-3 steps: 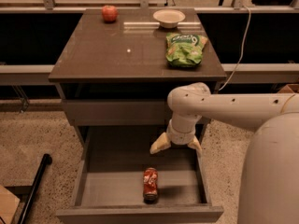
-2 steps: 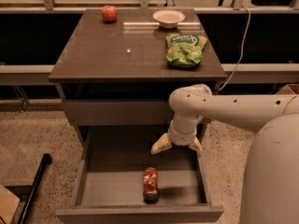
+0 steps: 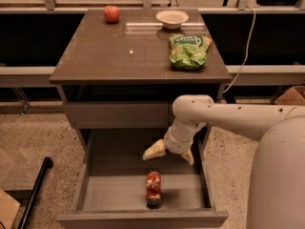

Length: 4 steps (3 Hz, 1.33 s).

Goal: Pick coke can from middle drawer and place on counter

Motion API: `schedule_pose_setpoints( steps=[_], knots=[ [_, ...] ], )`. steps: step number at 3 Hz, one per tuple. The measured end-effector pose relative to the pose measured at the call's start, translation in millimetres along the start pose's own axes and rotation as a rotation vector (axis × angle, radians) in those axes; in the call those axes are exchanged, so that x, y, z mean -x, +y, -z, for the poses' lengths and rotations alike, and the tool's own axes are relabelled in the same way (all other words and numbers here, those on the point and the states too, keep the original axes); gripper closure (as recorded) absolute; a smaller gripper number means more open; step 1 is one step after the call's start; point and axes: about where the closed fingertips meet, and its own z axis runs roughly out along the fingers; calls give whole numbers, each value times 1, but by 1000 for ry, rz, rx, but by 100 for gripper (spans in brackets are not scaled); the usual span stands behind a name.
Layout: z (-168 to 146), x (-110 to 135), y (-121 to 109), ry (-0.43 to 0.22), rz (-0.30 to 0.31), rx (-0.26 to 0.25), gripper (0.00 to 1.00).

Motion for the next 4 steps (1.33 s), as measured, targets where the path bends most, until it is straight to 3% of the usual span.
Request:
schedule_pose_setpoints(
  steps=[1,2,4],
  knots=[
    [-25,-3,31,45,47,107,0],
    [-82,-8,56,126,42,94,0],
    [-146,-8,66,206,-58,41,0]
  ],
)
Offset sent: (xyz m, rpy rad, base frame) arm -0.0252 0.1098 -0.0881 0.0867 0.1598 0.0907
